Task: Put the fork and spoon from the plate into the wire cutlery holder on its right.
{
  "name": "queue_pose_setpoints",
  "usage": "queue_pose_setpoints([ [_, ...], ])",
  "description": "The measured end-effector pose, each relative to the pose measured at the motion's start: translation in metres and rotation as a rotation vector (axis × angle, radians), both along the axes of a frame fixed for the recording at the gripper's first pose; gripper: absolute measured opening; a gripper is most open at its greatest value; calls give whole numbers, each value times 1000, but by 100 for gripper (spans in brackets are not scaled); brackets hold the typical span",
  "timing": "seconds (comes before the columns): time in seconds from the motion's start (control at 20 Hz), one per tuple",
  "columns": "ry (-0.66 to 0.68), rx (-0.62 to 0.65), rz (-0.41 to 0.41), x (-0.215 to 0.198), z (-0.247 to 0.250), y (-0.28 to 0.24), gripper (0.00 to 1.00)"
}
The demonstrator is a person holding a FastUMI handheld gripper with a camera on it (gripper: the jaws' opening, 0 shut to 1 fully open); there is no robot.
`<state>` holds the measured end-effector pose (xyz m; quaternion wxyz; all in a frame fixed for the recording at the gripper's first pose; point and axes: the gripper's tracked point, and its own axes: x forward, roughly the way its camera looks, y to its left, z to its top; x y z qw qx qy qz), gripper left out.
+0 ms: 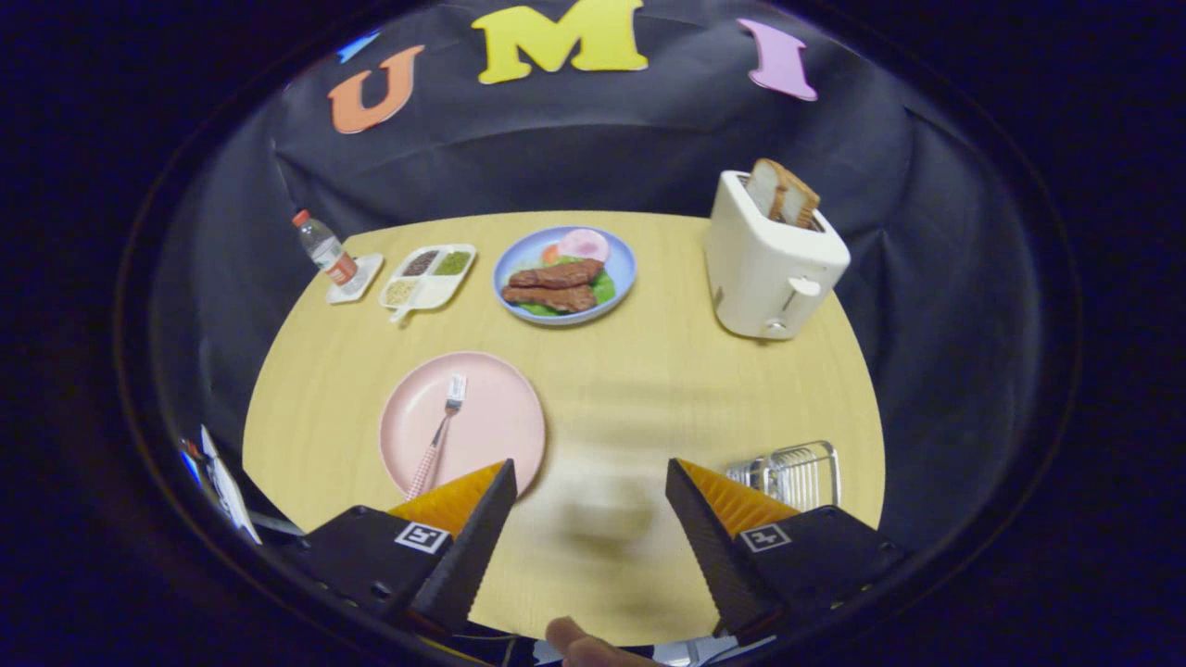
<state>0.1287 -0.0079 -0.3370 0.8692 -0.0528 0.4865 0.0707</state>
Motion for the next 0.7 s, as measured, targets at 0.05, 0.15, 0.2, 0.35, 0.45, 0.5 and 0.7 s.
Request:
queue_pose_setpoints([
  [0.05,-6,2,10,-5,-4,13,99],
  [0.15,-11,27,0,-12,-13,39,99],
  [0.2,-17,47,-8,-13,-17,52,99],
  [0.35,-6,100,-46,-19,-37,83,98],
  [0.45,26,117,-78,-22,-52,98,97],
  [0.5,39,116,-88,-20,-59,105,97],
  [0.7,43,107,-88,-12,-75,132,97],
])
